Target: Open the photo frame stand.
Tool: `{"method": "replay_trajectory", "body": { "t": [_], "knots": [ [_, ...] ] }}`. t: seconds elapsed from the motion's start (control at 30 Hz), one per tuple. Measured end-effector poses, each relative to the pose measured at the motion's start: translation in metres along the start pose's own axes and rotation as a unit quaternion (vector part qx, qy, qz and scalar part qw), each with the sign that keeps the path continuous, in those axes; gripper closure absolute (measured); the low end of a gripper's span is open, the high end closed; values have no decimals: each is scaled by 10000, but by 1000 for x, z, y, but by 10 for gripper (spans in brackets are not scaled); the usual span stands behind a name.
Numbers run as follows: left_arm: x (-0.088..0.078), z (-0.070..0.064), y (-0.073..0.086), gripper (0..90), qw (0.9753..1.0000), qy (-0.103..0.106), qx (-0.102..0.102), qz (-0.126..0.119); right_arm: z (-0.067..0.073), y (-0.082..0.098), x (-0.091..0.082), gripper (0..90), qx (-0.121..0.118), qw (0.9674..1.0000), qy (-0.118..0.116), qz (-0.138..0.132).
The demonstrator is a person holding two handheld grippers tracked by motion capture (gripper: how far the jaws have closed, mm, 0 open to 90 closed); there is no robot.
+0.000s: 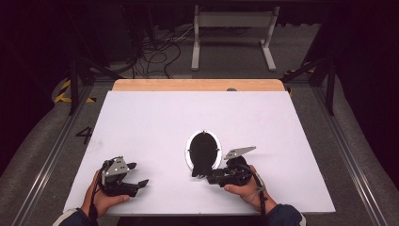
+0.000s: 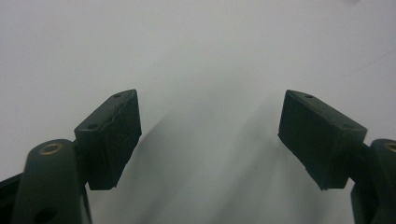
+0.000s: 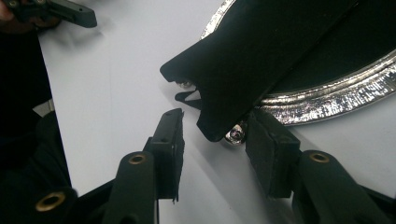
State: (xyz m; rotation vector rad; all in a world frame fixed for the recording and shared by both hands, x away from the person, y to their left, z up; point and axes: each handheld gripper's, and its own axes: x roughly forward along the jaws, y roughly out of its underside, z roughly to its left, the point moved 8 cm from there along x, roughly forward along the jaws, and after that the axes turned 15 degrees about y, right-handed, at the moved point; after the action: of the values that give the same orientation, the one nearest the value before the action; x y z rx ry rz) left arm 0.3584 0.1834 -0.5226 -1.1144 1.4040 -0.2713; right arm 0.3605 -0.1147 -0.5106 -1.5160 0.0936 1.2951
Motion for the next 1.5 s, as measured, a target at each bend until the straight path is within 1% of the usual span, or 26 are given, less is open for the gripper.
{"method": "replay_trajectory", "body": {
  "t": [0.17, 0.2, 0.27, 0.33, 0.37, 0.4, 0.47, 0.57, 0.6, 0.63, 0.67, 0.73, 0.8, 0.87, 0.93, 0.97, 1.0, 1.03, 1.1, 1.13, 1.17, 1.2, 1.23, 1.27, 1.4, 1.5],
  "knots": [
    [4, -3, -3, 215, 9999, 114, -29, 2, 1, -2, 2, 520, 220, 9996, -167, -65],
    [6, -4, -4, 214, 9998, 165, -60, -21, 0, -3, 2, 519, 300, 9992, -259, -82],
    [8, -4, -7, 214, 9998, 175, 6, 12, -1, -4, 2, 517, 441, 9984, -330, -110],
    [12, -5, -12, 211, 9997, 229, 68, 30, -1, -7, -1, 515, 601, 9971, -428, -212],
    [15, -6, -14, 211, 9997, 234, -1, 7, -1, -8, -1, 509, 670, 9964, -471, -229],
    [16, -4, -16, 212, 9997, 241, 34, 15, -1, -9, 0, 506, 731, 9958, -495, -254],
    [22, -3, -23, 220, 9997, 259, -5, -27, -1, -9, 3, 518, 846, 9946, -529, -269],
    [32, -4, -36, 221, 9992, 387, 13, -43, -3, -12, 5, 542, 1179, 9900, -708, -326],
    [37, -6, -41, 221, 9989, 459, 24, -39, -3, -13, 4, 542, 1342, 9869, -814, -374],
    [37, -6, -41, 225, 9989, 459, 24, -39, -3, -13, 4, 542, 1342, 9869, -814, -374],
    [43, -6, -46, 225, 9987, 493, 92, -11, -3, -14, 3, 542, 1549, 9825, -946, -428],
    [55, -6, -54, 230, 9985, 506, 165, 117, -3, -16, 3, 544, 1709, 9793, -960, -503],
    [67, -4, -60, 252, 9986, 433, 149, 249, -2, -19, 4, 535, 1831, 9763, -1012, -557],
    [75, -4, -65, 253, 9983, 490, 124, 284, -1, -23, 7, 527, 1943, 9731, -1070, -622],
    [79, -5, -71, 254, 9979, 570, 132, 272, -3, -24, 9, 500, 2016, 9718, -1027, -662],
    [80, -4, -76, 255, 9978, 596, 156, 227, -6, -26, 10, 485, 2134, 9695, -966, -720],
    [81, -2, -80, 254, 9978, 619, 165, 182, -8, -27, 10, 478, 2210, 9669, -1018, -771],
    [83, -2, -83, 252, 9976, 677, 67, 156, -8, -28, 11, 476, 2277, 9651, -1031, -781],
    [89, 1, -87, 238, 9970, 745, 14, 204, -10, -29, 13, 478, 2301, 9645, -1021, -795],
    [92, 1, -89, 238, 9971, 737, 26, 188, -9, -31, 15, 484, 2332, 9634, -1043, -808],
    [92, 1, -89, 239, 9971, 737, 26, 188, -9, -31, 15, 484, 2332, 9634, -1043, -808],
    [98, 0, -90, 238, 9967, 775, 69, 252, -8, -32, 18, 489, 2373, 9626, -1019, -818],
    [98, 0, -90, 238, 9967, 775, 69, 252, -8, -32, 18, 489, 2373, 9626, -1019, -818],
    [100, -1, -90, 238, 9965, 778, 94, 286, -8, -33, 20, 492, 2414, 9613, -1028, -837],
    [103, 0, -93, 224, 9962, 831, 31, 260, -8, -35, 22, 527, 2481, 9596, -1024, -842],
    [104, 1, -94, 217, 9959, 886, -9, 190, -7, -35, 21, 573, 2403, 9620, -986, -837]
  ]
}}
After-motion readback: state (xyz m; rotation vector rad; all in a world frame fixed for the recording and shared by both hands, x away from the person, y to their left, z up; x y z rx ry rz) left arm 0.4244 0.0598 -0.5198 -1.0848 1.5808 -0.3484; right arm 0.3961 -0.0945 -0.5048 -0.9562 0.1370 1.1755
